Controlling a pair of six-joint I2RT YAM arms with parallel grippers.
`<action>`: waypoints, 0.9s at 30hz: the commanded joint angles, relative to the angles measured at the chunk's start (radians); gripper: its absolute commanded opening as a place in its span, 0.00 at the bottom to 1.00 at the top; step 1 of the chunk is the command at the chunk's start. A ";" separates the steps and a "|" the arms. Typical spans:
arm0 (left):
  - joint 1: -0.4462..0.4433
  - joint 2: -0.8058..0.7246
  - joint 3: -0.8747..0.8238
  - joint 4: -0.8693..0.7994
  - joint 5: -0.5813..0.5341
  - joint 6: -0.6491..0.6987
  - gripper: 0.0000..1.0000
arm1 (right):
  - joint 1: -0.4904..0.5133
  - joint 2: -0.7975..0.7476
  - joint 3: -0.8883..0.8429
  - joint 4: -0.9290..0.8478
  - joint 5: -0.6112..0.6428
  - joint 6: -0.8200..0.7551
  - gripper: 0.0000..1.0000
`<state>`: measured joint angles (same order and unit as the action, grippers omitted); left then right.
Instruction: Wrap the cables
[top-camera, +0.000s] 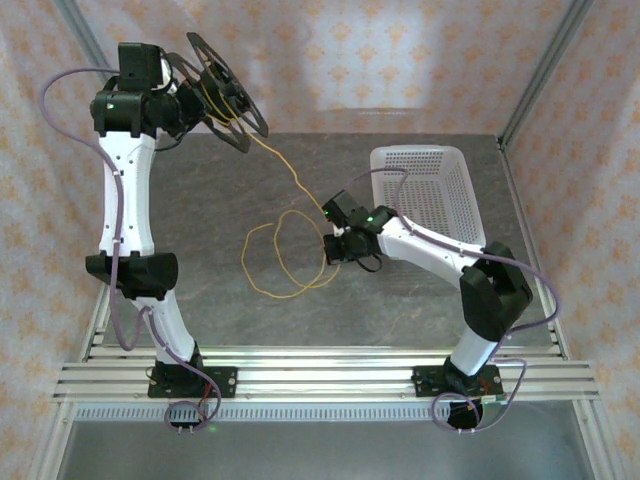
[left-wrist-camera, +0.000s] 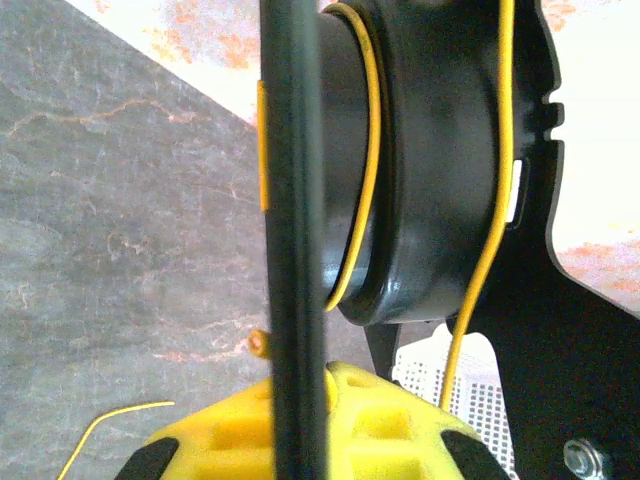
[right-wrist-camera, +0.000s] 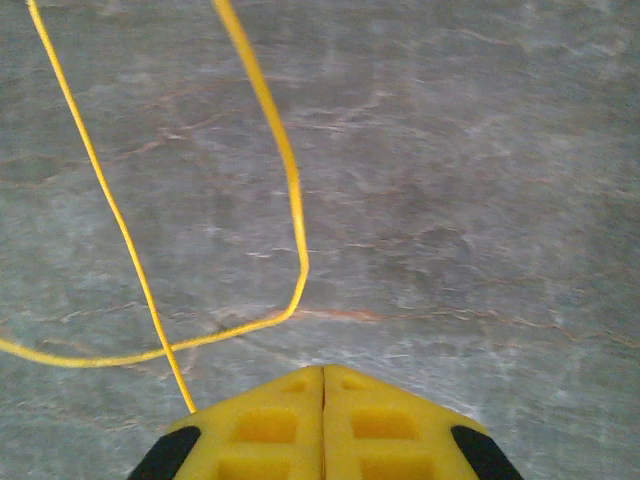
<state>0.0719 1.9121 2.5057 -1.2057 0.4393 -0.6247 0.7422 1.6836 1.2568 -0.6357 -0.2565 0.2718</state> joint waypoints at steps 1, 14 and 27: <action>0.026 -0.016 0.050 0.066 0.026 -0.014 0.00 | -0.019 -0.053 -0.031 -0.038 0.042 0.026 0.00; 0.023 -0.056 -0.005 0.128 0.029 -0.003 0.00 | 0.017 -0.117 -0.030 0.018 -0.087 -0.024 0.00; -0.061 -0.087 -0.134 0.210 -0.010 0.107 0.00 | 0.164 -0.099 0.128 -0.065 -0.146 -0.172 0.00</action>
<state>0.0292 1.8668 2.3589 -1.1069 0.4450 -0.5739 0.8909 1.5757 1.3323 -0.6514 -0.3801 0.1558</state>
